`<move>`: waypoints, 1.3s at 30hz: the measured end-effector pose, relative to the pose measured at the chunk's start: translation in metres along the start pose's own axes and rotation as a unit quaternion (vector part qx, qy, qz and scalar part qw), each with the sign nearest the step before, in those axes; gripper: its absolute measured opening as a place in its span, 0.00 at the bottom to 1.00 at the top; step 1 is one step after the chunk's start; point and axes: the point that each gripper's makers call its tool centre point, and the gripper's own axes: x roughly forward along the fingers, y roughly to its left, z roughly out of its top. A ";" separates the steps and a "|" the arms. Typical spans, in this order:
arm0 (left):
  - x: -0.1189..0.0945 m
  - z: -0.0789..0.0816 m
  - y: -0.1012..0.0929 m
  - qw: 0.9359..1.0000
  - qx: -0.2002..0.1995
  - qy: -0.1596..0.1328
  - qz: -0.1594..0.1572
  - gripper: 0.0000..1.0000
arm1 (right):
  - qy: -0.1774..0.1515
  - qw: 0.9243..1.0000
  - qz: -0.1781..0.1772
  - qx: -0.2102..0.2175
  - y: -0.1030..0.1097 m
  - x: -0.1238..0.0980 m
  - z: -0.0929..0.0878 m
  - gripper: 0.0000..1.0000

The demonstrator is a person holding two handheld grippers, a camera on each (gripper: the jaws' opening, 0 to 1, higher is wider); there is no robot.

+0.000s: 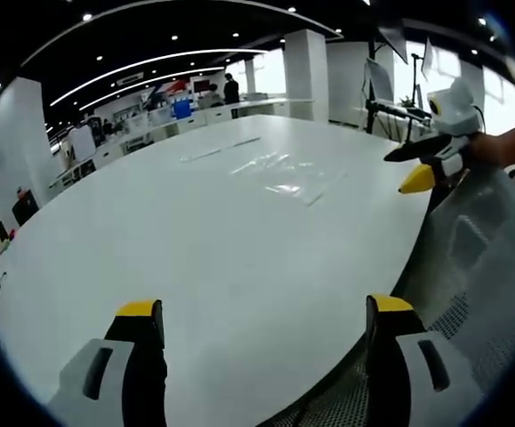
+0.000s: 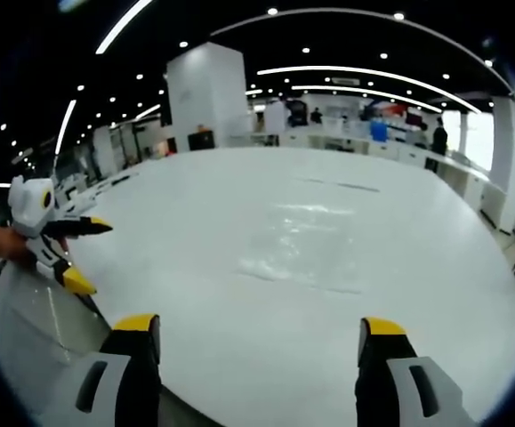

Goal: Open the resealable bag by pulling the two sides of the seal apart until the entire bag opening is separated and visibly accessible.

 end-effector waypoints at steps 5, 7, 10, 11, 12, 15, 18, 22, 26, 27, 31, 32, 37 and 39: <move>0.000 0.000 0.000 1.000 0.001 0.001 0.001 0.93 | 0.001 1.000 0.004 0.001 0.001 0.000 0.000 0.93; 0.000 -0.001 0.001 1.000 0.002 0.003 0.002 0.93 | -0.002 1.000 0.005 0.005 0.001 0.000 0.000 0.94; 0.001 -0.004 0.000 1.000 0.000 0.012 0.000 0.93 | -0.004 1.000 0.014 0.008 0.005 0.000 0.002 0.94; 0.002 -0.006 -0.001 1.000 0.006 0.016 -0.002 0.93 | 0.001 1.000 0.029 0.007 0.010 0.001 0.001 0.94; 0.001 -0.006 0.000 1.000 0.003 0.014 0.000 0.93 | -0.001 0.999 0.032 0.006 0.011 0.001 0.001 0.94; 0.001 -0.005 0.000 1.000 0.007 0.013 -0.001 0.93 | 0.004 0.999 0.042 0.000 0.014 0.001 0.001 0.94; 0.000 -0.004 0.000 1.000 0.007 0.011 0.001 0.93 | 0.005 0.999 0.043 0.000 0.013 0.002 0.002 0.94; 0.000 -0.003 0.000 1.000 0.008 0.009 0.001 0.93 | 0.003 0.999 0.048 -0.010 0.005 0.008 0.010 0.95; 0.000 -0.003 0.000 1.000 0.009 0.007 0.000 0.93 | 0.002 0.997 0.072 -0.043 0.000 0.024 0.019 0.94; 0.000 -0.002 0.000 1.000 0.008 0.005 0.000 0.93 | 0.014 0.995 0.083 -0.050 -0.004 0.034 0.017 0.94; 0.000 0.000 -0.001 1.000 0.006 0.002 -0.001 0.93 | 0.030 0.993 0.096 -0.068 -0.013 0.050 0.015 0.92; 0.000 0.000 -0.001 1.000 0.006 0.002 -0.002 0.93 | 0.033 0.992 0.098 -0.069 -0.014 0.053 0.015 0.91; -0.001 0.001 -0.002 1.000 0.005 -0.002 -0.004 0.92 | 0.048 0.991 0.112 -0.054 -0.023 0.074 0.014 0.89; -0.001 0.000 -0.002 1.000 0.003 0.000 -0.005 0.92 | 0.061 0.990 0.113 -0.055 -0.025 0.078 0.011 0.89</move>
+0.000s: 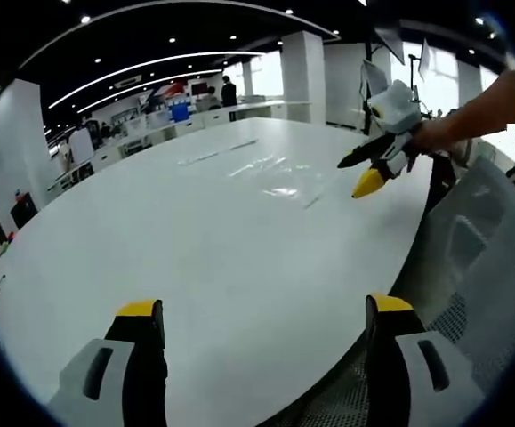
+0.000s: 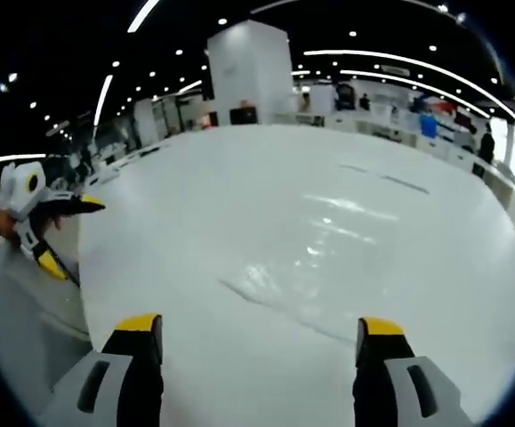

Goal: Open the resealable bag by pulling the two sides of the seal apart until the entire bag opening is separated and visibly accessible.

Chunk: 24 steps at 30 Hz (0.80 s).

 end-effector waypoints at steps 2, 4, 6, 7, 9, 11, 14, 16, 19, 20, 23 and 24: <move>0.000 -0.001 0.000 1.000 0.001 0.001 -0.001 0.92 | 0.013 1.000 0.006 -0.012 -0.002 0.006 -0.004 0.87; 0.000 -0.001 -0.001 1.000 0.002 0.003 -0.001 0.92 | 0.022 1.000 0.007 -0.015 -0.003 0.009 -0.005 0.86; 0.001 -0.002 -0.001 1.000 0.001 0.006 -0.003 0.92 | 0.029 0.999 0.007 -0.014 -0.005 0.012 -0.009 0.85; 0.001 -0.003 -0.002 1.000 0.002 0.007 -0.004 0.92 | 0.038 0.999 0.008 -0.006 -0.007 0.014 -0.013 0.85; 0.001 -0.003 -0.003 1.000 0.003 0.009 -0.007 0.92 | 0.043 0.999 0.011 0.003 -0.006 0.014 -0.016 0.83; 0.001 -0.004 -0.004 1.000 0.004 0.012 -0.009 0.91 | 0.035 0.999 0.010 0.000 -0.007 0.015 -0.011 0.82; 0.001 -0.004 -0.004 1.000 0.003 0.011 -0.009 0.91 | 0.027 0.999 0.023 0.020 0.001 0.012 -0.008 0.76; 0.001 -0.004 -0.004 1.000 0.001 0.013 -0.010 0.92 | 0.029 0.999 0.032 0.019 0.007 0.011 -0.008 0.71; 0.001 -0.004 -0.005 1.000 -0.001 0.012 -0.011 0.92 | 0.035 0.998 0.049 0.012 0.018 0.010 -0.010 0.64; 0.001 -0.004 -0.005 1.000 -0.002 0.012 -0.012 0.93 | 0.039 0.998 0.053 0.010 0.020 0.010 -0.011 0.62; 0.001 -0.002 -0.005 1.000 -0.001 0.011 -0.014 0.93 | 0.048 0.997 0.058 0.006 0.022 0.009 -0.011 0.53; 0.001 -0.001 -0.005 1.000 0.002 0.011 -0.014 0.93 | 0.049 0.997 0.056 -0.008 0.021 0.008 -0.010 0.51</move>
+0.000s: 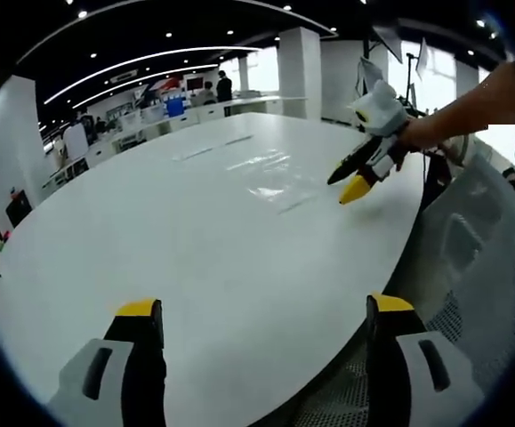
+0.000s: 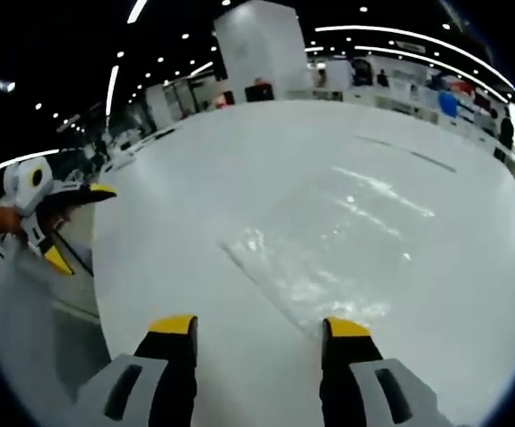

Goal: Open the resealable bag by pulling the two sides of the seal apart until the entire bag opening is separated and visibly accessible.

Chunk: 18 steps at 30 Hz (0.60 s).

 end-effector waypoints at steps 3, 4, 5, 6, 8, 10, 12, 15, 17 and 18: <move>-0.001 0.002 0.002 1.000 0.011 0.002 0.002 0.93 | 0.008 1.000 -0.006 -0.014 -0.007 0.000 0.001 0.44; -0.002 0.004 0.003 1.000 0.012 0.001 0.003 0.92 | 0.012 1.000 -0.008 -0.018 -0.010 0.000 0.002 0.43; -0.002 0.006 0.004 1.000 0.012 0.000 0.003 0.92 | 0.012 1.000 -0.012 -0.023 -0.012 0.000 0.004 0.43; -0.002 0.008 0.005 1.000 0.012 -0.001 0.003 0.92 | 0.014 0.999 -0.012 -0.027 -0.014 0.001 0.005 0.43; -0.002 0.013 0.006 1.000 0.012 -0.006 0.003 0.92 | 0.016 0.999 -0.012 -0.032 -0.016 0.002 0.007 0.41; -0.001 0.016 0.005 1.000 0.015 -0.005 0.001 0.92 | 0.024 0.999 -0.013 -0.038 -0.017 0.003 0.005 0.38; -0.001 0.018 0.004 1.000 0.017 -0.006 -0.001 0.92 | 0.033 0.998 -0.014 -0.046 -0.020 0.004 0.002 0.34; 0.001 0.019 0.002 1.000 0.021 -0.004 -0.007 0.92 | 0.046 0.997 -0.014 -0.052 -0.021 0.004 -0.002 0.32; 0.001 0.019 0.000 1.000 0.023 -0.001 -0.011 0.92 | 0.053 0.997 -0.014 -0.057 -0.022 0.005 -0.005 0.32; 0.001 0.019 -0.003 1.000 0.016 0.003 -0.021 0.92 | 0.057 0.996 -0.015 -0.068 -0.021 0.005 -0.005 0.31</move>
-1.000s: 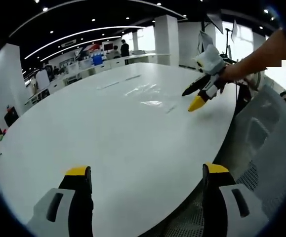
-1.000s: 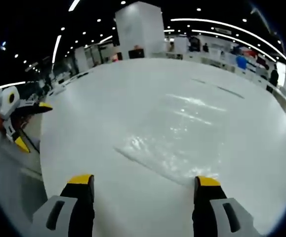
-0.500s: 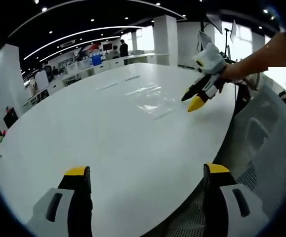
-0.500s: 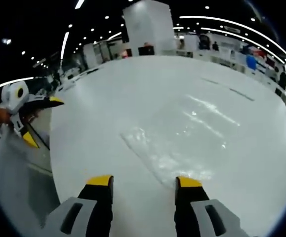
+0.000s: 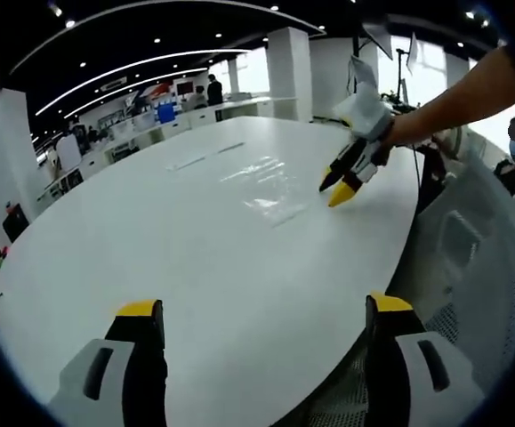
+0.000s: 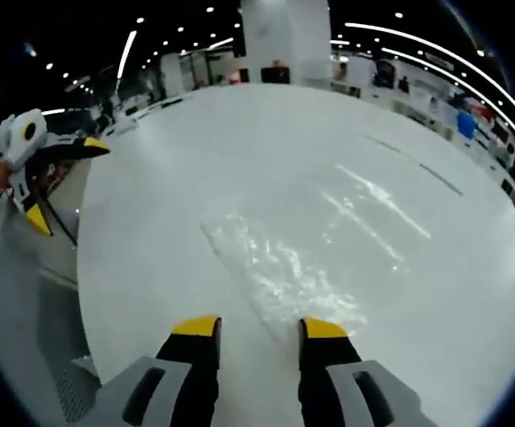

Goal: Open the resealable bag by pulling the two sides of the seal apart until the entire bag opening is separated and visibly accessible.

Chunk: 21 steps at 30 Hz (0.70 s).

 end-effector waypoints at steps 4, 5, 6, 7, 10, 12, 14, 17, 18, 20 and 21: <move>0.000 0.000 -0.004 1.000 -0.011 0.006 -0.013 0.93 | 0.019 0.998 -0.010 -0.061 -0.007 0.001 -0.003 0.24; 0.000 0.000 -0.005 1.000 -0.012 0.008 -0.015 0.92 | 0.021 0.997 -0.011 -0.073 -0.007 0.001 -0.004 0.23; 0.000 0.000 -0.005 1.000 -0.012 0.008 -0.016 0.92 | 0.017 0.998 -0.003 -0.055 -0.004 0.003 -0.002 0.22; 0.000 0.000 -0.006 1.000 -0.010 0.007 -0.017 0.92 | 0.020 0.998 -0.005 -0.059 -0.007 0.003 -0.001 0.21; 0.000 0.001 -0.007 1.000 -0.008 0.009 -0.019 0.92 | 0.024 0.998 -0.002 -0.065 -0.008 0.003 -0.001 0.16; 0.000 0.001 -0.007 1.000 -0.007 0.009 -0.021 0.92 | 0.025 0.997 0.000 -0.073 -0.008 0.004 0.000 0.12; 0.000 0.002 -0.008 1.000 -0.006 0.008 -0.021 0.91 | 0.025 0.997 0.001 -0.073 -0.008 0.004 0.000 0.10; 0.000 0.006 -0.007 1.000 -0.002 0.005 -0.020 0.91 | 0.030 0.996 0.006 -0.084 -0.008 0.005 0.001 0.09; 0.000 0.006 -0.007 1.000 -0.003 0.004 -0.021 0.91 | 0.031 0.996 0.008 -0.088 -0.008 0.005 0.001 0.08; 0.001 0.007 -0.006 1.000 -0.001 0.004 -0.021 0.90 | 0.032 0.995 0.012 -0.096 -0.006 0.005 0.001 0.04; 0.001 0.007 -0.007 1.000 0.002 0.005 -0.023 0.90 | 0.034 0.993 0.018 -0.108 -0.004 0.006 0.001 0.02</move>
